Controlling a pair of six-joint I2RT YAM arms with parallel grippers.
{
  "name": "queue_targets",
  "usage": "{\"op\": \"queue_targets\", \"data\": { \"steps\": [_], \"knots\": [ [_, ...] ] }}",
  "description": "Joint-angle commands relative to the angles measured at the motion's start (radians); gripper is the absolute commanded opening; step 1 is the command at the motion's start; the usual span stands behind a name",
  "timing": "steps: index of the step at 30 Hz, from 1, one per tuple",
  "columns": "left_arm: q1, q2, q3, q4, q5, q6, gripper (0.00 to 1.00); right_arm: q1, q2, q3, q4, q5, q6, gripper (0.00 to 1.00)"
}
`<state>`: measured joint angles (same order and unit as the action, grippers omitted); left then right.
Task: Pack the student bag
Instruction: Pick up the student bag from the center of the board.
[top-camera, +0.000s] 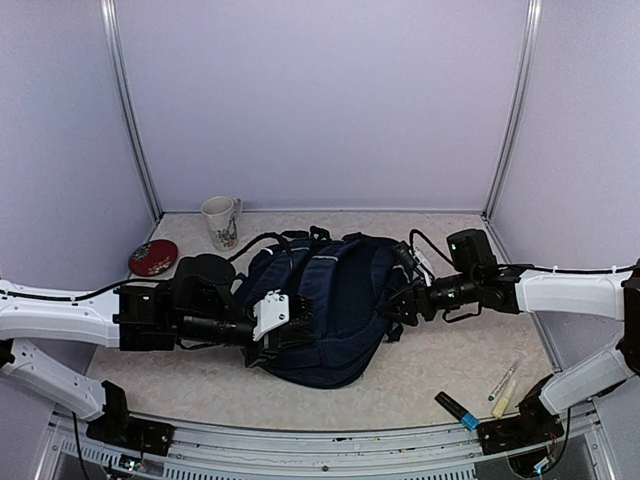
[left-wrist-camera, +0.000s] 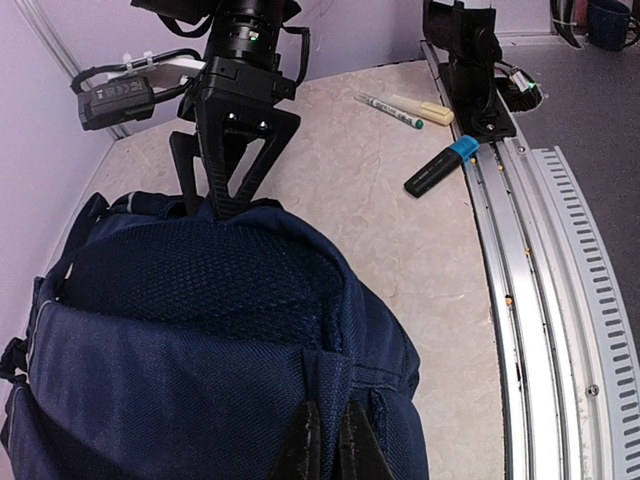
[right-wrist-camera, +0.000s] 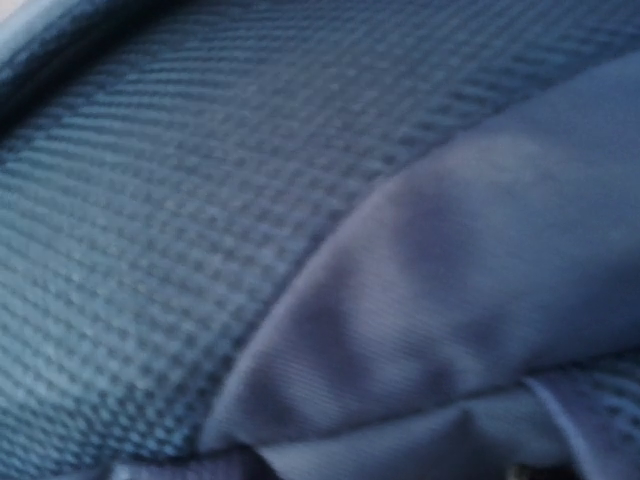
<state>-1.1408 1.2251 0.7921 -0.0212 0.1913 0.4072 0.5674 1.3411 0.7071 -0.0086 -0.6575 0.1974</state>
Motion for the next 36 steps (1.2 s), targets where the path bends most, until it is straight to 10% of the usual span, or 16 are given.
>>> {"op": "queue_targets", "data": {
  "steps": [1, 5, 6, 27, 36],
  "knots": [
    [-0.036, -0.006, 0.071, 0.086, -0.047, -0.028, 0.0, 0.049, 0.02, -0.018, 0.06, -0.033, 0.019, 0.65],
    [-0.074, 0.026, 0.13, 0.082, -0.149, -0.041, 0.0, 0.051, -0.002, 0.005, 0.101, -0.04, 0.057, 0.03],
    [-0.081, 0.039, 0.156, 0.067, -0.186, -0.049, 0.0, 0.05, -0.017, 0.017, 0.103, -0.016, 0.065, 0.0],
    [-0.297, 0.085, 0.712, 0.023, -0.537, -0.125, 0.0, -0.015, -0.105, 0.906, -0.241, -0.015, 0.083, 0.0],
    [0.133, 0.033, 0.517, 0.06, -0.388, -0.489, 0.0, -0.015, 0.176, 1.031, -0.137, -0.027, 0.185, 0.0]
  ]
}}
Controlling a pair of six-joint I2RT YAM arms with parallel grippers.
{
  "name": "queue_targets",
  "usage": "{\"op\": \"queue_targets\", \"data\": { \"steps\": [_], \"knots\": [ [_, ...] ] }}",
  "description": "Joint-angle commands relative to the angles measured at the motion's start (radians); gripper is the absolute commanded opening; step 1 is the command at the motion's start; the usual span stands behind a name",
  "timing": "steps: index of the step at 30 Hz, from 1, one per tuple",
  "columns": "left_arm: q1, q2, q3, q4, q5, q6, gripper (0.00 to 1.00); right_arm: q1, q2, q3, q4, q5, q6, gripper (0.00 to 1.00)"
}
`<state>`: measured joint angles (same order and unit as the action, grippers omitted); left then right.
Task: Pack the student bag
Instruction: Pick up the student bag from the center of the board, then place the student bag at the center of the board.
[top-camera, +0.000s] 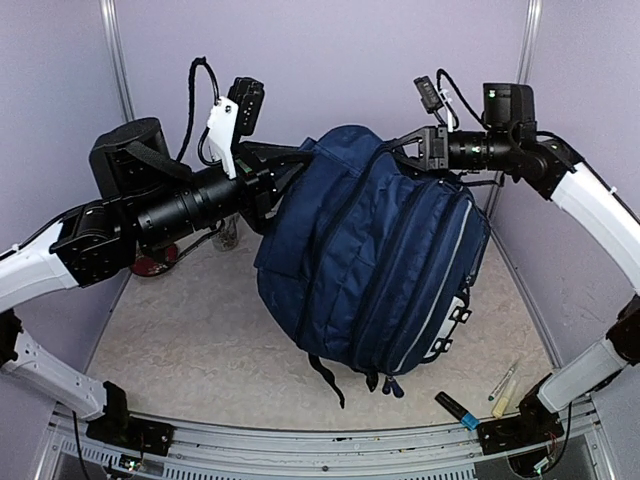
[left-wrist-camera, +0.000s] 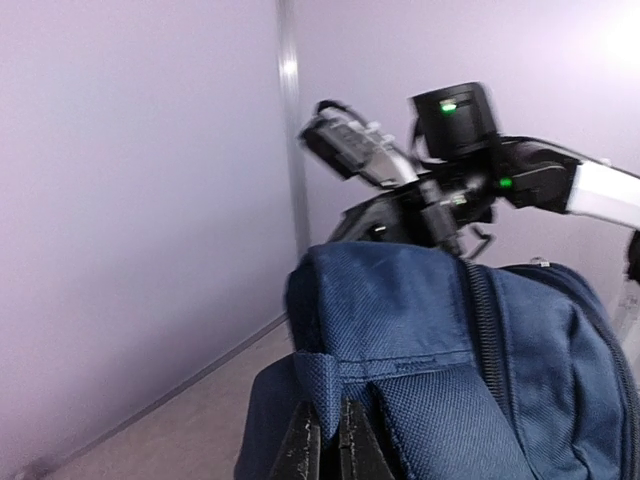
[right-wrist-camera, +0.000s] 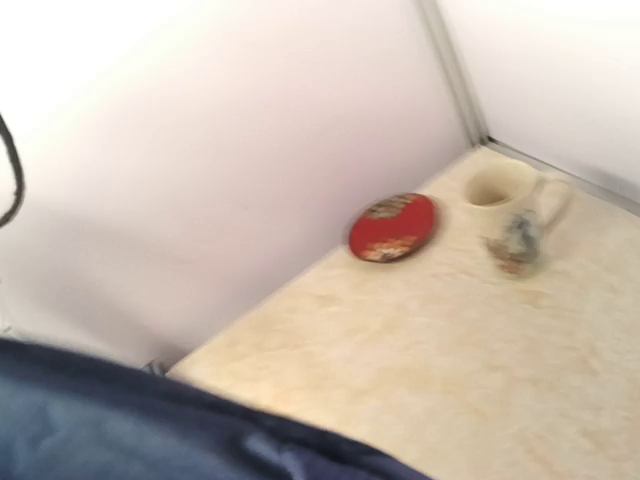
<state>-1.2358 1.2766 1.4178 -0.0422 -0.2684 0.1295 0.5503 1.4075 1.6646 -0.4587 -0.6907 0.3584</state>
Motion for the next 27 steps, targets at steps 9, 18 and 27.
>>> {"op": "queue_targets", "data": {
  "steps": [9, 18, 27],
  "knots": [
    [0.66, -0.103, -0.667, 0.258, 0.203, -0.531, 0.0, -0.057, 0.525, 0.285, -0.007, 0.181, -0.073, 0.41],
    [0.644, -0.076, -0.786, 0.179, 0.326, -0.472, 0.0, -0.101, 0.351, 0.105, 0.048, 0.364, -0.134, 0.56],
    [0.364, -0.107, -0.763, -0.102, 0.281, -0.402, 0.98, -0.099, 0.146, -0.5, 0.138, 0.356, -0.017, 0.58]
  ]
}}
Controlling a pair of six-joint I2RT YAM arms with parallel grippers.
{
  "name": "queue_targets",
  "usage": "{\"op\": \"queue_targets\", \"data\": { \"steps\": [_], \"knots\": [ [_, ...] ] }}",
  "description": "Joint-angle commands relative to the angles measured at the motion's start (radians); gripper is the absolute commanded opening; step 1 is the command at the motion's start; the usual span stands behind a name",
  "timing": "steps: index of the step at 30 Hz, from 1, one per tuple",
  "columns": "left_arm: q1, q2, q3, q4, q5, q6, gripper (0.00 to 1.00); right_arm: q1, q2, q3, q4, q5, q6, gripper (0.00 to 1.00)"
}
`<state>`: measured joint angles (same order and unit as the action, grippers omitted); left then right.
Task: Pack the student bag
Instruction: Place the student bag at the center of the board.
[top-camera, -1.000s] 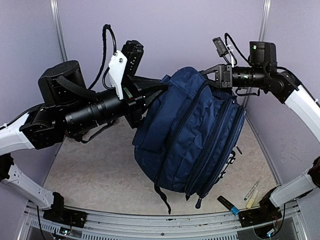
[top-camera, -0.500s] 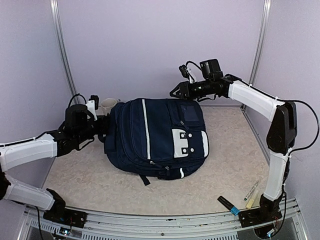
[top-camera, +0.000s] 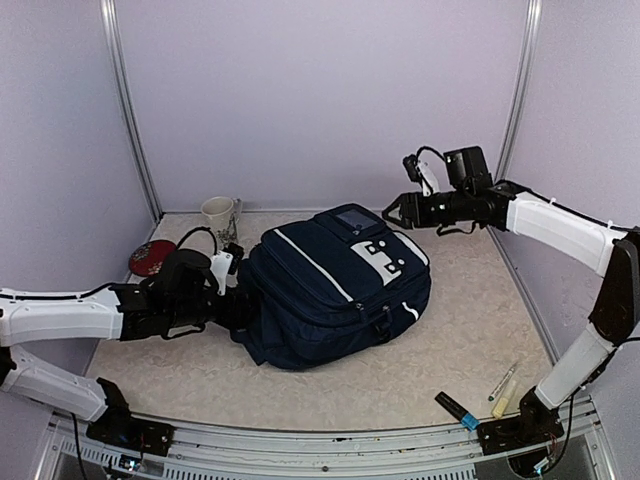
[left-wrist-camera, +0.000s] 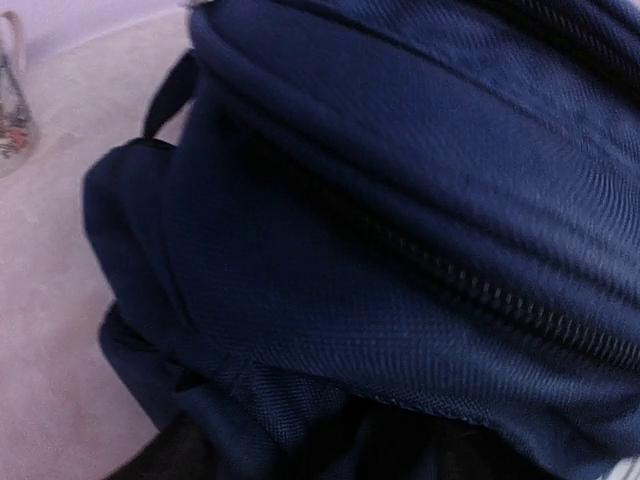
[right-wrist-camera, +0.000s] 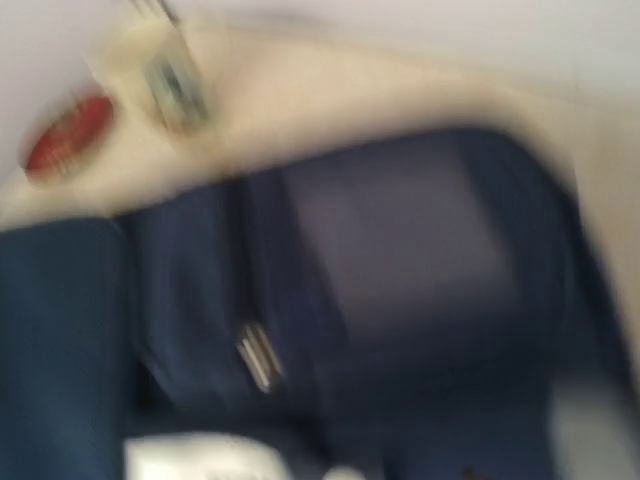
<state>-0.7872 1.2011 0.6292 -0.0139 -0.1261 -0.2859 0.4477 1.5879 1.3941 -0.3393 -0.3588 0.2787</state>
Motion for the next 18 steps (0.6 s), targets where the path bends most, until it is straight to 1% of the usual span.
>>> {"op": "queue_targets", "data": {
  "steps": [1, 4, 5, 7, 8, 10, 12, 14, 15, 17, 18],
  "knots": [
    [-0.1, -0.07, 0.036, -0.145, 0.155, 0.014, 0.99, 0.003, -0.055, -0.268, 0.011, 0.041, 0.062, 0.58],
    [-0.148, -0.231, 0.082, -0.159, 0.137, 0.075, 0.99, 0.003, -0.127, -0.344, -0.036, 0.128, 0.065, 0.59],
    [-0.152, -0.272, 0.089, -0.139, 0.17, 0.117, 0.99, 0.003, -0.15, -0.364, -0.042, 0.144, 0.066, 0.6],
    [-0.15, -0.322, 0.093, -0.082, 0.406, 0.247, 0.99, 0.003, -0.196, -0.397, -0.053, 0.167, 0.07, 0.6],
    [-0.151, -0.331, 0.105, -0.056, 0.467, 0.291, 0.99, 0.003, -0.206, -0.407, -0.066, 0.181, 0.071, 0.6],
    [-0.145, -0.33, 0.143, -0.027, 0.534, 0.345, 0.99, 0.003, -0.216, -0.411, -0.115, 0.201, 0.071, 0.6],
    [-0.128, -0.308, 0.188, -0.012, 0.542, 0.379, 0.99, 0.003, -0.228, -0.415, -0.155, 0.219, 0.073, 0.61],
    [-0.061, -0.249, 0.233, 0.015, 0.479, 0.344, 0.99, 0.003, -0.25, -0.446, -0.156, 0.229, 0.083, 0.61],
    [0.005, -0.193, 0.266, 0.024, 0.479, 0.301, 0.99, 0.003, -0.262, -0.48, -0.138, 0.229, 0.091, 0.6],
    [0.176, -0.032, 0.354, 0.037, 0.548, 0.168, 0.98, 0.003, -0.277, -0.548, -0.051, 0.202, 0.118, 0.59],
    [0.251, 0.063, 0.419, 0.04, 0.566, 0.112, 0.92, 0.003, -0.278, -0.595, 0.035, 0.164, 0.144, 0.58]
  ]
}}
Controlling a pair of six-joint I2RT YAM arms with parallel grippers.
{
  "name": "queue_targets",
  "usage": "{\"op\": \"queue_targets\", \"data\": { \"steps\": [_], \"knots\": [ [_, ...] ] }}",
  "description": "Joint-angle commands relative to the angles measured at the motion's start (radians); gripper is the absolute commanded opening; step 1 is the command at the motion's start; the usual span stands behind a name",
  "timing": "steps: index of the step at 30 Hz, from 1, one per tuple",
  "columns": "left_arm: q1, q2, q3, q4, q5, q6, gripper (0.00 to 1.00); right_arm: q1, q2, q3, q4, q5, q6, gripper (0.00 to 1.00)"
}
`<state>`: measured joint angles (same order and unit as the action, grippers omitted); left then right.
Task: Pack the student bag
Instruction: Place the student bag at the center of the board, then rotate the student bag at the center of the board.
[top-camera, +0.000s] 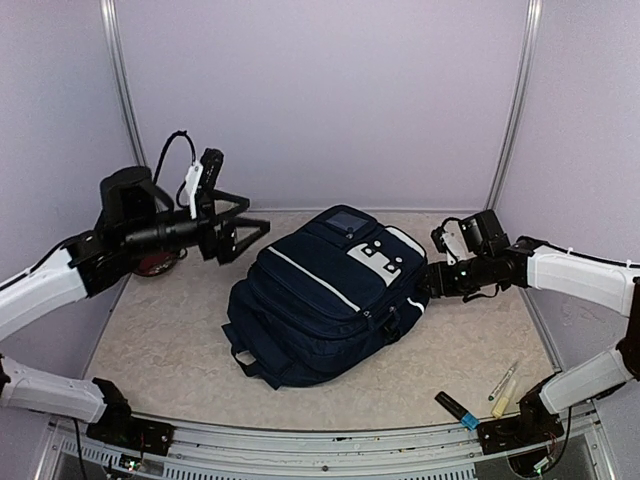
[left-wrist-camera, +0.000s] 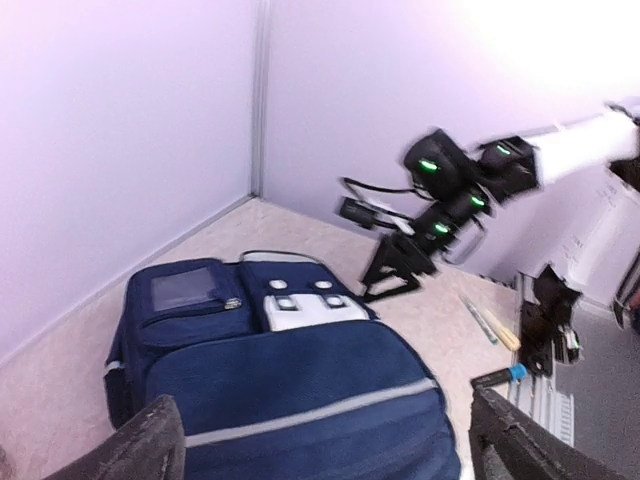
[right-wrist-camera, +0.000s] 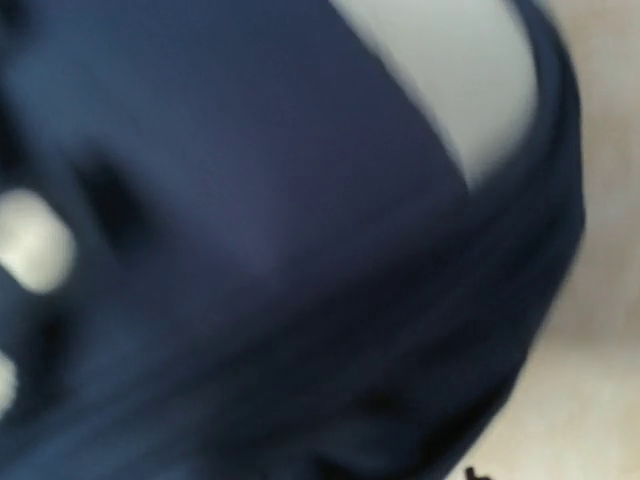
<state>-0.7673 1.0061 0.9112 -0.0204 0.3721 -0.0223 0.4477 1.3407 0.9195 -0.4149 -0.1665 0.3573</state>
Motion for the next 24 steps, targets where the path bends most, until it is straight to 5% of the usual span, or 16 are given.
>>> {"op": "queue_targets", "data": {
  "steps": [1, 4, 7, 13, 20, 24],
  "knots": [
    [0.288, 0.364, 0.187, 0.042, 0.072, -0.202, 0.86, 0.003, -0.023, -0.164, 0.197, -0.081, 0.11, 0.57],
    [0.36, 0.636, 0.306, -0.026, 0.039, -0.275, 0.68, 0.008, 0.06, -0.199, 0.378, -0.165, 0.176, 0.57],
    [0.321, 0.743, 0.303, -0.039, 0.005, -0.253, 0.66, 0.006, 0.168, -0.133, 0.435, -0.165, 0.15, 0.57],
    [0.196, 0.633, 0.161, -0.051, -0.131, -0.209, 0.67, -0.007, 0.429, 0.178, 0.425, -0.191, 0.032, 0.56],
    [-0.01, 0.443, -0.016, -0.084, -0.011, -0.211, 0.67, -0.061, 0.626, 0.491, 0.358, -0.303, -0.002, 0.5],
    [-0.037, 0.337, 0.024, -0.253, -0.198, -0.156, 0.7, -0.071, 0.593, 0.522, 0.279, -0.247, -0.049, 0.5]
  ]
}}
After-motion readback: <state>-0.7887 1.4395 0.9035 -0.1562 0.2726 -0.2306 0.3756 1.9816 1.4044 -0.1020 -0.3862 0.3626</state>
